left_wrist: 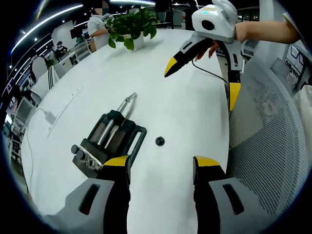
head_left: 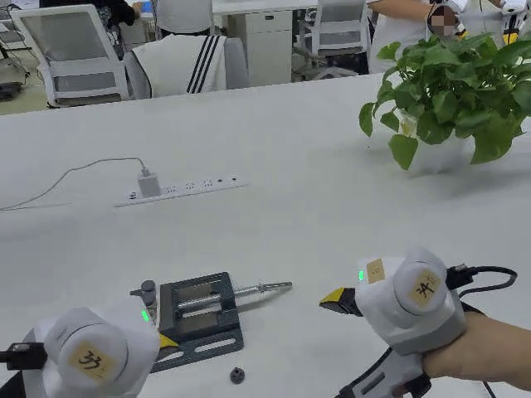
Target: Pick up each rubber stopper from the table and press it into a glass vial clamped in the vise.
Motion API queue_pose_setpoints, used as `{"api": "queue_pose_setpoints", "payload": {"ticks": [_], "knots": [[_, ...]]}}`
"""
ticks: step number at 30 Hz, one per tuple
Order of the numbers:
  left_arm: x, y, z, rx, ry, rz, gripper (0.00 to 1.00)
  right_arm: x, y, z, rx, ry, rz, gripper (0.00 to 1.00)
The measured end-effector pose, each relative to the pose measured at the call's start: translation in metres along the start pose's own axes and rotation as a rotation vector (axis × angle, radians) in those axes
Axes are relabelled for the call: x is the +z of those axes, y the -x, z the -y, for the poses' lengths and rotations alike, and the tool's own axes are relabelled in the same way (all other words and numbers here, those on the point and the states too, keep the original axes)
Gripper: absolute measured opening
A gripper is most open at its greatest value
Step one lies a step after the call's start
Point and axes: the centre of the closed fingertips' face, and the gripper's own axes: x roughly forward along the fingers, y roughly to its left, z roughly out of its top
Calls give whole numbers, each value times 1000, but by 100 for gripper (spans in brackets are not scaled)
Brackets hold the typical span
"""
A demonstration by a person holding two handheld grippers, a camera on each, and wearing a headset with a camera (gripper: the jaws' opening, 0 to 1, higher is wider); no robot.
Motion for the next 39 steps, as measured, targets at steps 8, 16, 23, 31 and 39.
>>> {"api": "queue_pose_setpoints", "payload": {"ticks": [8,16,23,31,39], "knots": [[6,-18,-5,-56,-13,-71,38,-5,9,-6,1,-24,53,96],[6,-30,-9,-95,-69,-163,30,-7,17,-6,-10,-53,93,95],[13,-40,-11,-95,-112,-200,24,-10,20,-6,-17,-67,115,94],[7,-56,-5,-122,-150,-290,20,-15,21,-8,-22,-88,140,92],[2,-67,-8,-113,-101,-348,13,-23,24,-6,-26,-117,149,90]]}}
